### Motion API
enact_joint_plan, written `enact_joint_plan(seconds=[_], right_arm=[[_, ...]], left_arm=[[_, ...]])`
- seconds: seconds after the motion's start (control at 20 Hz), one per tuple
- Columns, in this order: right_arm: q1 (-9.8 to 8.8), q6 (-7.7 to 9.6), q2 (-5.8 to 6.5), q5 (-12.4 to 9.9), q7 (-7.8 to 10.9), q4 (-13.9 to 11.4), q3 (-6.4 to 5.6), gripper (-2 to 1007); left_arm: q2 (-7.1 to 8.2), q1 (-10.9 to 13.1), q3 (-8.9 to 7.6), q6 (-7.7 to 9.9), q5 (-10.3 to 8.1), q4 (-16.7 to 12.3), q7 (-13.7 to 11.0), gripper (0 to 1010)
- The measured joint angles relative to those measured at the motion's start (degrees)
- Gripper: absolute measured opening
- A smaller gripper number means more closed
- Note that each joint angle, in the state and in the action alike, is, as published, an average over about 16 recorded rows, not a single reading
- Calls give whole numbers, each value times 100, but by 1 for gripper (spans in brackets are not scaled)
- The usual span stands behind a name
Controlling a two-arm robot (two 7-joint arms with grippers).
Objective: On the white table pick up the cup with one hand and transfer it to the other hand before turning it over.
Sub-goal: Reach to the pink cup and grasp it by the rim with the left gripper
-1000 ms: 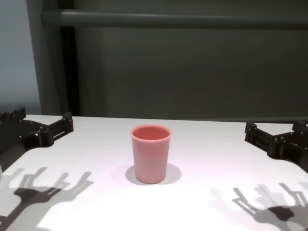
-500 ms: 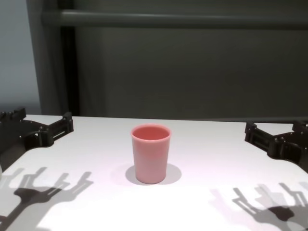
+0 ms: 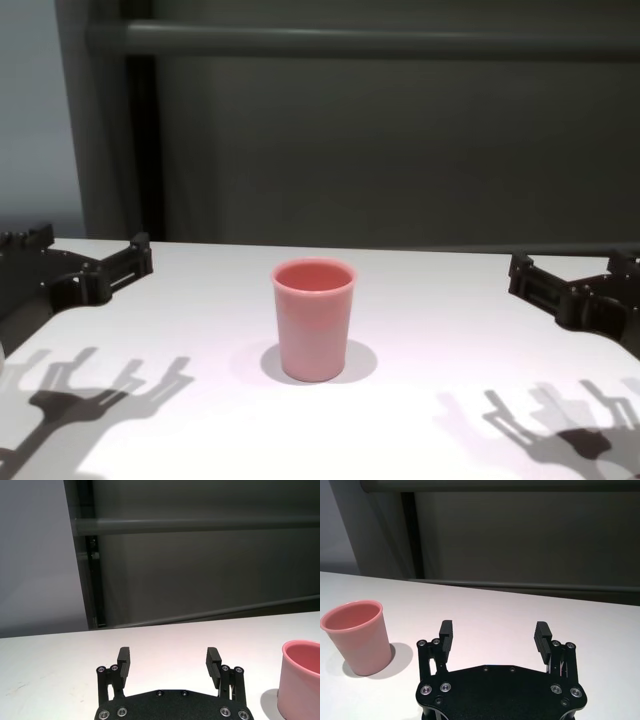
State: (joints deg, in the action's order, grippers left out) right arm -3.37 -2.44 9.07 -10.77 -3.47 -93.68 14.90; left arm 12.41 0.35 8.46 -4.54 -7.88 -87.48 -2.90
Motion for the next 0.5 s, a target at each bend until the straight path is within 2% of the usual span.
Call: enact_joint_plan(seconds=[0.5], right_arm=[[0, 0, 0, 0, 0, 0, 0, 1002]], left_arm=[[0, 0, 0, 0, 0, 0, 0, 1003]])
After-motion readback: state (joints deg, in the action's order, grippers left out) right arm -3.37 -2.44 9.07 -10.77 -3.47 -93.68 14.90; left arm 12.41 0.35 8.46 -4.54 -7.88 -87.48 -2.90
